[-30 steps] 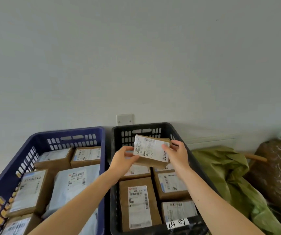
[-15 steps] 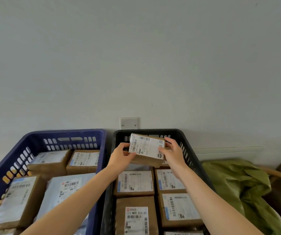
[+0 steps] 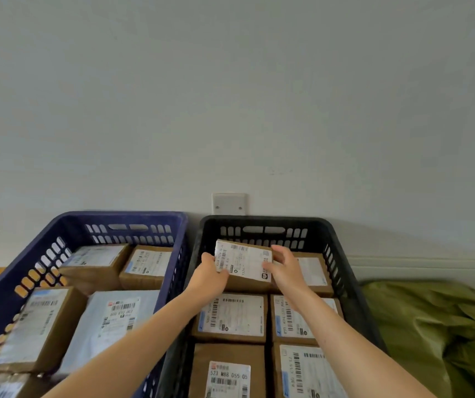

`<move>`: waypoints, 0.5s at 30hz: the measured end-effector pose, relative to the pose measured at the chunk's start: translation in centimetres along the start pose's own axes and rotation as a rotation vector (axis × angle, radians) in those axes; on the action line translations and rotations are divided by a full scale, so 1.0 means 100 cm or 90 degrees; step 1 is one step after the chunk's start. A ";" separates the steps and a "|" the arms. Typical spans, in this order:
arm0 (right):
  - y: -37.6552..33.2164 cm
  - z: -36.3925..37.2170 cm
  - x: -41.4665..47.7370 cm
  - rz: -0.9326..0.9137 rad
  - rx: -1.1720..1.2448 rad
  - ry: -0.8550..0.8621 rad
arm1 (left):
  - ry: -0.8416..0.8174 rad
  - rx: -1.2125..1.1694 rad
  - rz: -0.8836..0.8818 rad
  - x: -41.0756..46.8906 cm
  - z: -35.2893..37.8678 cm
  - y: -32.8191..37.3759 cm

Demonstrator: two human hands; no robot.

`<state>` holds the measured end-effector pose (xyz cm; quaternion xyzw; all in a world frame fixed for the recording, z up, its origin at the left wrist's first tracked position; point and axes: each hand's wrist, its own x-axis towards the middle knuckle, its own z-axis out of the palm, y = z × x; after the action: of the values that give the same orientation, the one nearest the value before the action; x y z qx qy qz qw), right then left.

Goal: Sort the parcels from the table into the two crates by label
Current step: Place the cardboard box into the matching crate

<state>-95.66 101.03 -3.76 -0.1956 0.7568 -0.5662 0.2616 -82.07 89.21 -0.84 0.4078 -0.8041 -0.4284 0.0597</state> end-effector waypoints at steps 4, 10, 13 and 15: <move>0.015 0.002 0.004 -0.048 -0.059 0.002 | -0.006 0.009 -0.042 0.006 0.013 -0.001; 0.025 0.010 0.007 -0.104 -0.156 -0.054 | -0.032 0.033 -0.047 0.012 0.023 -0.007; 0.029 0.014 0.008 -0.130 -0.236 -0.051 | -0.049 0.083 -0.065 0.018 0.026 -0.008; 0.033 0.014 0.008 -0.153 -0.312 -0.051 | -0.057 0.114 -0.074 0.023 0.029 -0.011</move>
<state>-95.48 100.42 -7.36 -0.3637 0.8318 -0.3847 0.1670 -84.24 89.17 -4.03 0.4378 -0.8159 -0.3757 -0.0376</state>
